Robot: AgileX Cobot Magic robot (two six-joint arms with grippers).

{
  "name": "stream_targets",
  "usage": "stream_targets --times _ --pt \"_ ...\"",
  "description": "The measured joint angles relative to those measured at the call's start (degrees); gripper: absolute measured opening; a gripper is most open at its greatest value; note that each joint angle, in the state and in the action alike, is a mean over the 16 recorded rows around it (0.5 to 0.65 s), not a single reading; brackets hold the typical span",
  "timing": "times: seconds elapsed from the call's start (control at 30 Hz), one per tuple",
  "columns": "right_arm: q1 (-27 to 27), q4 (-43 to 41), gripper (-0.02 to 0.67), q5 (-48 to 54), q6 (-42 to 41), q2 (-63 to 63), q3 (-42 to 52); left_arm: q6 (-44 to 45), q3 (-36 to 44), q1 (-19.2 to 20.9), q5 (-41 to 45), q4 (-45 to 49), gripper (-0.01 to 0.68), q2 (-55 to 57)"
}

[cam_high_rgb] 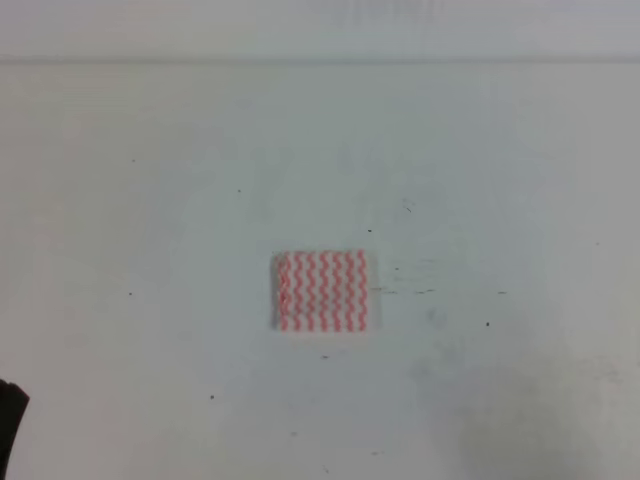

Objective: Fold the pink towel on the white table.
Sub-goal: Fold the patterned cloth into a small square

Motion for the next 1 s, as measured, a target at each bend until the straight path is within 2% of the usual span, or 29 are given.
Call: stream_targets --times 0.53,0.73,1.0 --pt "0.0 2.6 -0.018 -0.3 0.1 0.3 5.3 0.0 -0.1 0.0 0.0 0.0 -0.004 -0.1" --pt "-0.6 -0.6 -0.018 -0.3 0.1 -0.1 5.3 0.0 -0.2 0.0 0.2 -0.1 -0.005 -0.1" --pt "-5.7 -7.1 -0.018 2.6 0.0 -1.7 5.3 0.0 -0.1 0.0 0.1 0.0 -0.005 -0.1"
